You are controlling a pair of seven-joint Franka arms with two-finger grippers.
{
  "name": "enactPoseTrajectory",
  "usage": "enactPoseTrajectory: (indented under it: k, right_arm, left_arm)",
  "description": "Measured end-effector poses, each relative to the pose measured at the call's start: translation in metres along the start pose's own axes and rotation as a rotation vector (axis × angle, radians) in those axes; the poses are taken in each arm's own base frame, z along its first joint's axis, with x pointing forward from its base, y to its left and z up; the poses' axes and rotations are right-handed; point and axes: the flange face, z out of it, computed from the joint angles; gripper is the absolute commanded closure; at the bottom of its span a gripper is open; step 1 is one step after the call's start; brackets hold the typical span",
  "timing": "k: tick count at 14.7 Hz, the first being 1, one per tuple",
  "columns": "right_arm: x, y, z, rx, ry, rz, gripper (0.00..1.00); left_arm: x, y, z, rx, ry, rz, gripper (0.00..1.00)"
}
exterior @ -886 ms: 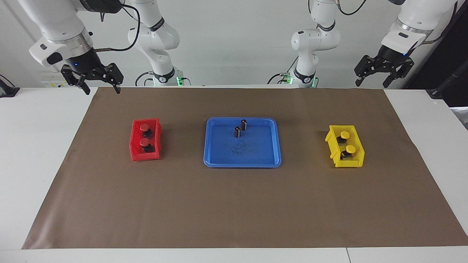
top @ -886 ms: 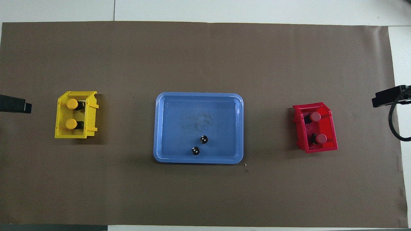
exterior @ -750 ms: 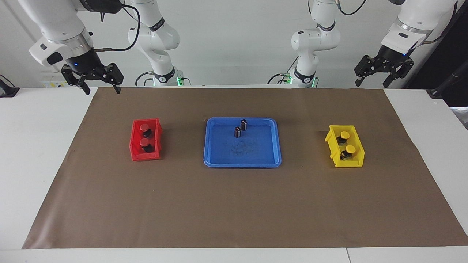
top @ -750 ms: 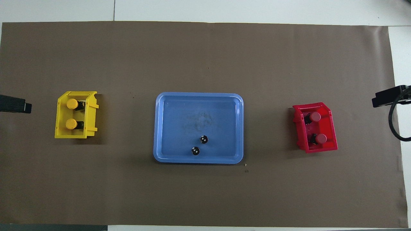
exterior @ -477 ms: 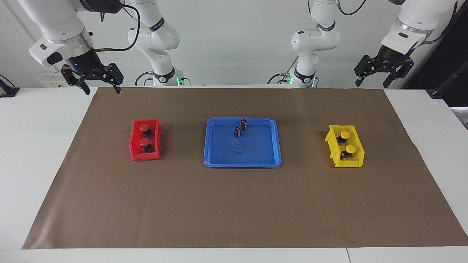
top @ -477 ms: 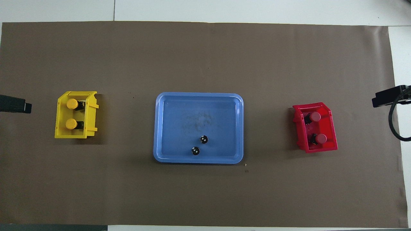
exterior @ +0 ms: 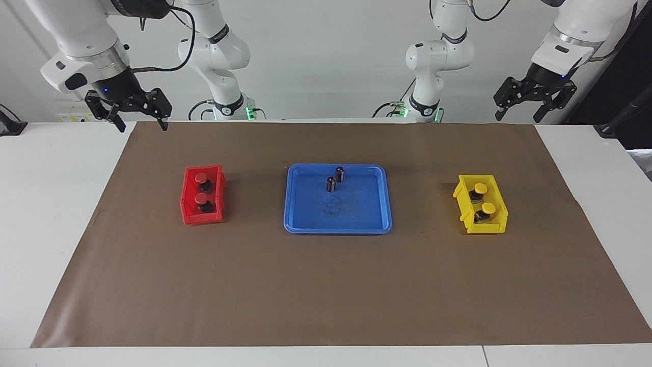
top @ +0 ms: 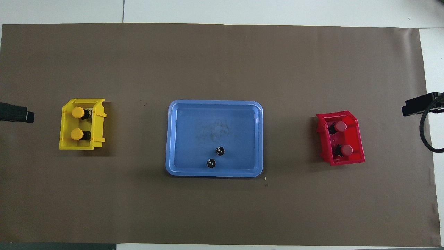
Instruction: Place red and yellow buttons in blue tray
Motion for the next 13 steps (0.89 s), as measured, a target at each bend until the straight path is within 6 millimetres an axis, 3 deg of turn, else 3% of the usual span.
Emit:
enactPoseTrajectory:
  k: [8, 11, 13]
  right_arm:
    - [0.005, -0.002, 0.015, 0.000, 0.010, -0.005, 0.09]
    - [0.013, -0.006, 0.036, 0.008, 0.034, -0.012, 0.11]
    - [0.019, -0.009, 0.062, 0.026, 0.043, -0.012, 0.12]
  left_arm:
    - [0.000, 0.000, 0.000, 0.000, 0.000, 0.000, 0.00]
    - [0.000, 0.000, 0.000, 0.000, 0.000, 0.000, 0.00]
    - [0.000, 0.000, 0.000, 0.000, 0.000, 0.000, 0.00]
